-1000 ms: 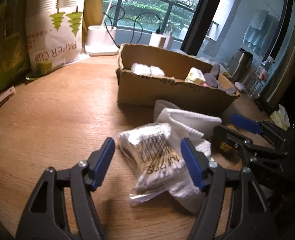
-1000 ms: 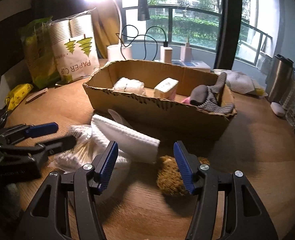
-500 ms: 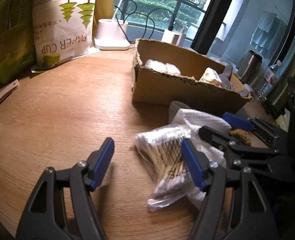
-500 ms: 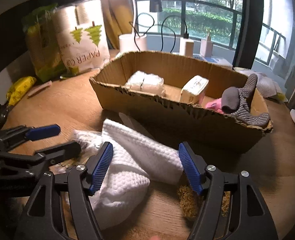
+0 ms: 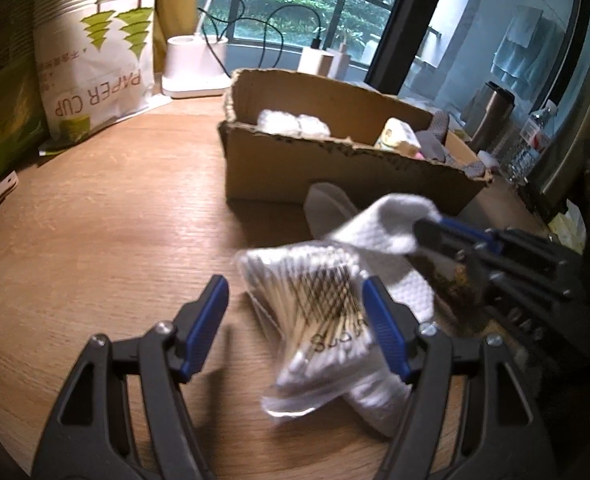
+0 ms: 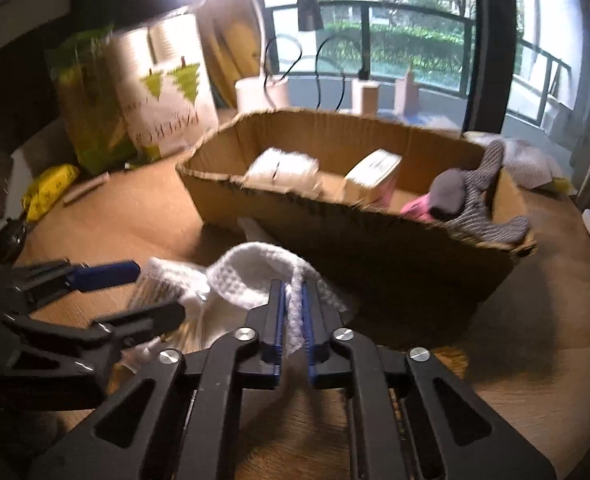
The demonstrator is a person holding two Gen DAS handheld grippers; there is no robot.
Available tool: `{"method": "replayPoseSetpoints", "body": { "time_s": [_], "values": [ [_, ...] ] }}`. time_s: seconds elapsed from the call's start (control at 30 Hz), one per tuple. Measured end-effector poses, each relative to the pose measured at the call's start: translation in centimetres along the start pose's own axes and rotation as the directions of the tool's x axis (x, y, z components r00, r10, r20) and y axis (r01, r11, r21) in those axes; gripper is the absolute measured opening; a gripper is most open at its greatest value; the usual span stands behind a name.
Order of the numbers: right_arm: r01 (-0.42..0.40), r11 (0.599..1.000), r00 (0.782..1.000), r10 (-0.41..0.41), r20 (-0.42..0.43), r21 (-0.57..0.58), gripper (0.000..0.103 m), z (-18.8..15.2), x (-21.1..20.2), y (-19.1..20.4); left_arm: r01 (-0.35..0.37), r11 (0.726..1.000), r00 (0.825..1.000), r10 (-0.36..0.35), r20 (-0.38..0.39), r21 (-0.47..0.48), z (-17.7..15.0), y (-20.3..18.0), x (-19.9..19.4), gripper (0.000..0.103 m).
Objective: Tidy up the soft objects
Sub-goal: 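Grasp the white towel with the right tool while the left tool grasps the cotton swab bag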
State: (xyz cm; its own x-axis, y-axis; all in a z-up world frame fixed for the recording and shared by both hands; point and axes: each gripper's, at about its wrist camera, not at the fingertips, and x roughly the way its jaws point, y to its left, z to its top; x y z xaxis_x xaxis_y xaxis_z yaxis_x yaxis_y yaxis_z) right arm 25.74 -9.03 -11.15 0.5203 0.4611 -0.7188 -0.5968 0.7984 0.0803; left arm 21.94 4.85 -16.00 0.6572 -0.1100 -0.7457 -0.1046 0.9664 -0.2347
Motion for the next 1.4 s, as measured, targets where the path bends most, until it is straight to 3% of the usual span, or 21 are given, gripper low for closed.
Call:
{"method": "replayPoseSetpoints", "body": {
  "time_s": [0.2, 0.5, 0.53, 0.57, 0.63, 0.8, 1.1, 1.4],
  "values": [
    [0.006, 1.000, 0.998, -0.007, 0.066, 0.023, 0.008, 0.3, -2.5, -1.3, 0.005, 1.000, 1.000, -0.006, 0.023, 0.020, 0.4, -1.2, -0.3, 0.071],
    [0.023, 0.998, 0.993, -0.030, 0.112, 0.056, 0.008, 0.2, -4.9, -3.5, -0.050, 0.998, 0.998, 0.051, -0.024, 0.028, 0.4, -1.1, 1.2, 0.070],
    [0.024, 0.998, 0.993, -0.031, 0.117, 0.059, 0.008, 0.2, -5.1, -3.7, -0.047, 0.999, 0.999, 0.048, -0.025, 0.026, 0.3, -1.1, 1.2, 0.068],
    [0.026, 0.998, 0.992, -0.033, 0.123, 0.061, 0.008, 0.2, -5.4, -3.8, -0.050, 0.998, 0.998, 0.051, -0.026, 0.032, 0.3, -1.1, 1.1, 0.058],
    [0.029, 0.998, 0.990, -0.037, 0.136, 0.061, 0.008, 0.2, -5.9, -4.0, -0.055, 0.997, 0.998, 0.057, -0.026, 0.048, 0.3, -1.3, 1.0, 0.049],
    [0.035, 0.998, 0.984, -0.044, 0.173, 0.057, 0.008, 0.6, -7.3, -3.9, -0.036, 0.999, 0.999, 0.036, -0.016, 0.039, 0.4, -1.0, 0.4, 0.042],
    [0.046, 0.998, 0.975, -0.055, 0.213, 0.048, 0.008, 1.4, -8.9, -3.6, -0.023, 0.998, 0.996, 0.018, 0.087, 0.054, 2.0, -1.4, -3.3, 0.042],
    [0.070, 0.997, 0.960, -0.077, 0.270, 0.038, 0.008, 3.0, -11.0, -3.7, -0.019, 0.996, 0.980, 0.002, 0.198, 0.086, 4.8, -1.4, -6.7, 0.042]
  ]
}}
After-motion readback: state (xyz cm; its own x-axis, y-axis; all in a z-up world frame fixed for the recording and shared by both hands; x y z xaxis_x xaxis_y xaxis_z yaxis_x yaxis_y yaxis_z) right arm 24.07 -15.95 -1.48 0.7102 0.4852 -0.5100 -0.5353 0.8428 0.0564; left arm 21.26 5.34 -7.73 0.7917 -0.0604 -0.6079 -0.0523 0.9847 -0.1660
